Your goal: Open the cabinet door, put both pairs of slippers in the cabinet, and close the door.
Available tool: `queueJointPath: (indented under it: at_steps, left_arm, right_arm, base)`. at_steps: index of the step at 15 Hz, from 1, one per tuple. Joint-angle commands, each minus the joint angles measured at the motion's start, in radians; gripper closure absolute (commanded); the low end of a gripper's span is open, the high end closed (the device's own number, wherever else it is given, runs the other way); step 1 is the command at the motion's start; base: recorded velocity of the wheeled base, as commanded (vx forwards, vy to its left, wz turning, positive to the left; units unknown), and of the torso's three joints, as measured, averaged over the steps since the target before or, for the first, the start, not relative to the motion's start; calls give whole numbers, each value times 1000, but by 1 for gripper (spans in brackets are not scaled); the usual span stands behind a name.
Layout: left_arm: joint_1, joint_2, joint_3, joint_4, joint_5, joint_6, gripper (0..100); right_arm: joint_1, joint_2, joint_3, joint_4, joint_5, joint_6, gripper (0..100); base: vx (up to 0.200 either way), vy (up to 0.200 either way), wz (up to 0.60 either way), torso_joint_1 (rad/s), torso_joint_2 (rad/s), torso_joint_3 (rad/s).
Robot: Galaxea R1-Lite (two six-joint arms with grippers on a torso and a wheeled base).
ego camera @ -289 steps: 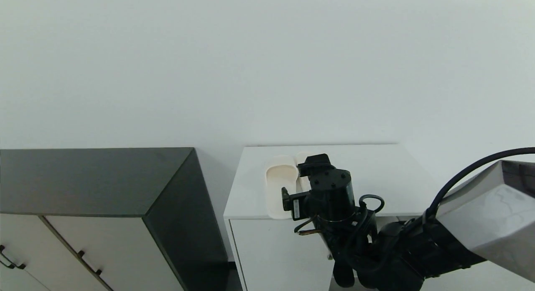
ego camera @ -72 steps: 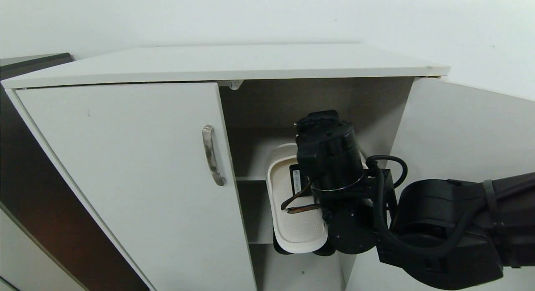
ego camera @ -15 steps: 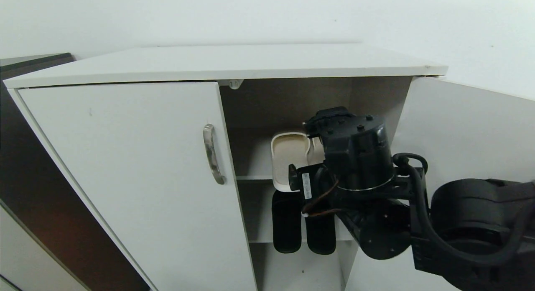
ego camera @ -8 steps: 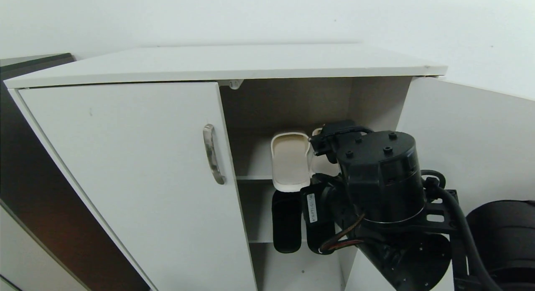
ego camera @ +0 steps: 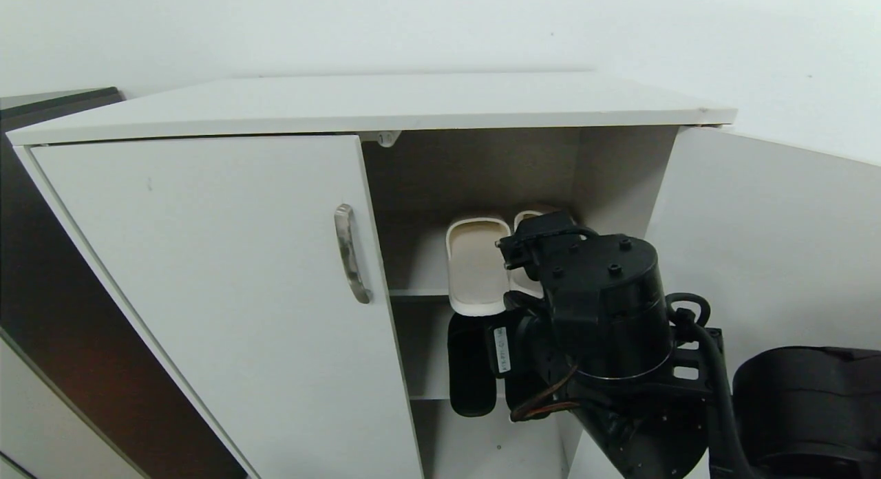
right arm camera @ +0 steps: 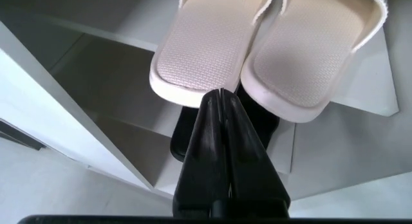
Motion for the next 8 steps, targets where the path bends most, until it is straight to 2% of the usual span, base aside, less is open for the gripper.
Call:
queueJointPath:
  at_steps: [1,6,8]
  left_arm:
    - [0,1,0,0,0,-1,100]
    - [0,1,0,0,-1,-1,100]
    - [0,1,0,0,-1,-1,100]
  right_arm:
    - [0,8,1,-1,-1,1,100]
    - [0,5,3,-1,-4,0,100]
    - [0,6,6,-1,-4,0,100]
  base:
    - [0,0,0,0,0,0]
    - [0,0,0,0,0,0]
    - [-200,0,0,-2,5,5]
